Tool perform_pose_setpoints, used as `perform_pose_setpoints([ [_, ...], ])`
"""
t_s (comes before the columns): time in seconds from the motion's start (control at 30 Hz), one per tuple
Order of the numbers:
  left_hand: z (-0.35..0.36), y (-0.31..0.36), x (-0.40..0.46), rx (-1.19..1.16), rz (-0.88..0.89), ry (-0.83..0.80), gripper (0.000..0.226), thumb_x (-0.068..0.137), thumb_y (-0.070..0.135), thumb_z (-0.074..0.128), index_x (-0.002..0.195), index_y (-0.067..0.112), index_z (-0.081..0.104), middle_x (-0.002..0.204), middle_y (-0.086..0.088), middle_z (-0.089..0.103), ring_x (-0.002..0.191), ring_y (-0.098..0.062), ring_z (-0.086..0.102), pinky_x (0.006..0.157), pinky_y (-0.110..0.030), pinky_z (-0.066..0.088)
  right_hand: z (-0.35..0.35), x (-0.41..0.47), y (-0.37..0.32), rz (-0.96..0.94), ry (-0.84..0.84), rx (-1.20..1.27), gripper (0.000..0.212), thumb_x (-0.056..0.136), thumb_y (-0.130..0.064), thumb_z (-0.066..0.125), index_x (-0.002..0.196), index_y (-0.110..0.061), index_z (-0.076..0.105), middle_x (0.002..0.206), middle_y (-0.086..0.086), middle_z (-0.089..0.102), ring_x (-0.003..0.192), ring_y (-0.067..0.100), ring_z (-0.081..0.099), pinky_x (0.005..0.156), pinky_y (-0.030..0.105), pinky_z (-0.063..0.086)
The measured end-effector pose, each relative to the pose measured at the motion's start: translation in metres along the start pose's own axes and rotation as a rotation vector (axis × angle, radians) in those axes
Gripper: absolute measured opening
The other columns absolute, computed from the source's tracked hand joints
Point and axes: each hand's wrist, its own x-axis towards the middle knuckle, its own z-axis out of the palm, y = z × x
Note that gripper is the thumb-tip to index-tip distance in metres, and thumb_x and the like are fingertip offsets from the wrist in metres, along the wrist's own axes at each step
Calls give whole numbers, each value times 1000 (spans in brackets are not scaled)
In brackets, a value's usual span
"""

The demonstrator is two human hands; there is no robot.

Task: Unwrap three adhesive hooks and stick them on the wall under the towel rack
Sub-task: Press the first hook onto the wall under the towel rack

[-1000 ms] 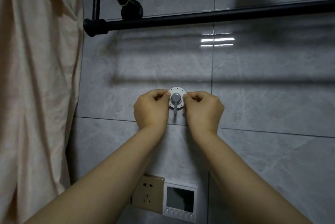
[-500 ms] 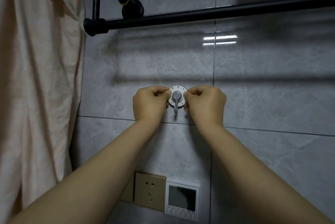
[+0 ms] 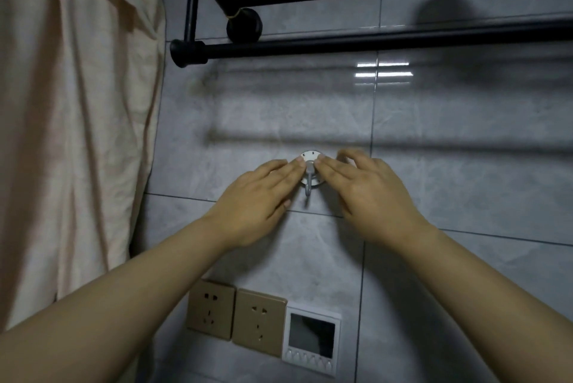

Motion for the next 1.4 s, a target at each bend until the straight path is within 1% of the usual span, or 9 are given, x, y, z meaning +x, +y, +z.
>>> perform_pose_setpoints([
  [0.13,-1,-5,3,61,29,-48,73,90,23,38,153,20,0,163,4,7,148,-19,10,109,-33,30,1,1,5,-39,-45,-114,67,78,-19,19,141,-17,40,146,-2,46,132,30,41,92,41,41],
  [0.23,-7,-11,8,100,79,-105,82,83,23,39,153,17,-4,163,0,7,149,-21,7,112,-33,25,3,2,8,-66,-74,-154,68,78,-16,21,144,-16,33,150,1,40,138,33,33,99,46,37],
  [0.4,-12,-20,12,153,117,-202,80,92,36,36,149,21,-19,163,2,-8,149,-18,-3,117,-34,14,1,-1,15,-110,-129,-203,74,75,-19,12,150,-17,14,158,2,23,143,34,18,109,49,26],
  [0.53,-9,-15,6,121,96,-182,71,97,47,22,148,25,-23,160,8,-19,149,-14,-11,117,-34,9,1,-6,12,-90,-146,-218,70,85,-20,31,150,-16,6,160,3,13,146,36,3,114,54,11],
  [0.7,0,2,-1,123,8,-206,72,97,52,17,146,20,-24,153,6,-29,148,-15,-18,118,-32,8,8,-17,4,-105,-170,-304,72,92,-40,34,150,-11,3,160,9,4,146,34,-6,115,55,1],
  [1.0,13,31,1,234,-100,-218,77,98,52,15,146,4,-21,158,-15,-24,147,-27,-21,121,-40,2,7,-17,3,-73,-175,-240,70,92,-51,27,150,-17,7,161,3,3,147,30,-8,113,58,-1],
  [1.13,15,29,0,226,-108,-227,77,97,53,14,147,6,-21,157,-13,-27,147,-27,-22,122,-41,2,-1,-11,4,-53,-132,-182,69,90,-55,26,149,-19,15,159,-2,15,147,28,-9,113,59,-3],
  [1.3,16,21,-2,227,-77,-208,74,96,53,12,146,10,-23,152,-8,-32,147,-26,-21,122,-40,5,-5,-2,5,-87,-84,-149,72,90,-54,32,149,-22,7,159,-4,15,148,27,-4,113,58,3],
  [1.4,17,17,-2,226,-66,-188,74,97,53,14,149,11,-18,155,-7,-29,148,-25,-19,122,-39,8,-7,6,9,-97,-83,-131,68,91,-53,32,149,-24,13,158,-6,21,148,25,-2,113,57,4],
])
